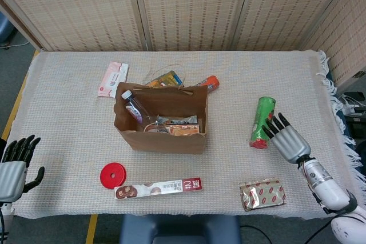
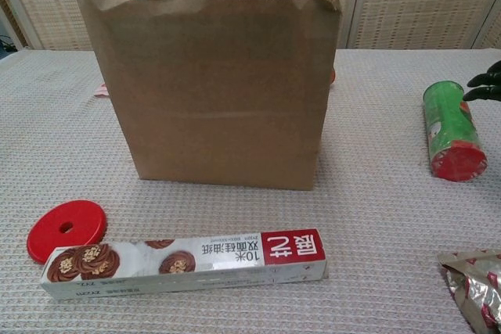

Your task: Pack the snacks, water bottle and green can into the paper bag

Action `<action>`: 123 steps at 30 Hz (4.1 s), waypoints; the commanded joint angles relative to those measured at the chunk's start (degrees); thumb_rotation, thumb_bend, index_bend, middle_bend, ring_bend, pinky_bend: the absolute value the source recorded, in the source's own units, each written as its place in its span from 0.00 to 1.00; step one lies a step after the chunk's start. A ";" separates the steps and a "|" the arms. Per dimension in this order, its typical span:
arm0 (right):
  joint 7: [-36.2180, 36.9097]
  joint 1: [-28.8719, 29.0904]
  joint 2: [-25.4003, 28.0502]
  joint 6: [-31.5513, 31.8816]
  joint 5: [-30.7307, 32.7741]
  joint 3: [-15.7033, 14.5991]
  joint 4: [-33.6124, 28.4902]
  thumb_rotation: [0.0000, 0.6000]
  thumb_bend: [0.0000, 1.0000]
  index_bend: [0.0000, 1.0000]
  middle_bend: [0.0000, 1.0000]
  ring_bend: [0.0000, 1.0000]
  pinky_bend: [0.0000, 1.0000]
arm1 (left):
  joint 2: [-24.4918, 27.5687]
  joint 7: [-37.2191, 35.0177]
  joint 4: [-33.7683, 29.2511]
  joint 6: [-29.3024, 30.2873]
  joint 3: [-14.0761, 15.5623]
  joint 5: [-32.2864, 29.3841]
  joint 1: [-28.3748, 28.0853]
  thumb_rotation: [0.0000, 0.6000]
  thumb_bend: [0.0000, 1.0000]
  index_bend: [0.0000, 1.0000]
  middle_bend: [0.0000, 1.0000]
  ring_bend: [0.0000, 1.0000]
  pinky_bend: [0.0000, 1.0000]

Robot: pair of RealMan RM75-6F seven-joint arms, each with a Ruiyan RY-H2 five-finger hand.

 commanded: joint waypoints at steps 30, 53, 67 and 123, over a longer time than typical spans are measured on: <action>-23.15 7.83 -16.55 -3.56 15.72 0.77 11.45 1.00 0.00 0.00 0.00 0.00 0.00 | 0.08 -0.64 0.14 -0.02 0.04 0.07 0.02 1.00 0.45 0.05 0.00 0.00 0.00; -18.04 9.95 -24.15 -5.16 9.21 -0.35 21.70 1.00 0.11 0.43 0.39 0.35 0.30 | 0.34 -1.75 0.17 -0.25 0.11 0.14 0.00 1.00 0.45 0.05 0.00 0.00 0.00; -4.16 8.16 -18.64 1.60 -5.66 0.99 18.45 1.00 0.31 0.82 0.68 0.68 0.67 | 0.39 -1.75 0.12 -0.32 0.11 0.07 -0.01 1.00 0.45 0.05 0.00 0.00 0.00; 29.38 11.45 -34.13 29.01 7.30 37.46 -21.82 1.00 0.31 0.81 0.69 0.69 0.67 | 0.24 -1.45 0.27 -0.28 0.06 0.03 -0.02 1.00 0.45 0.05 0.00 0.00 0.00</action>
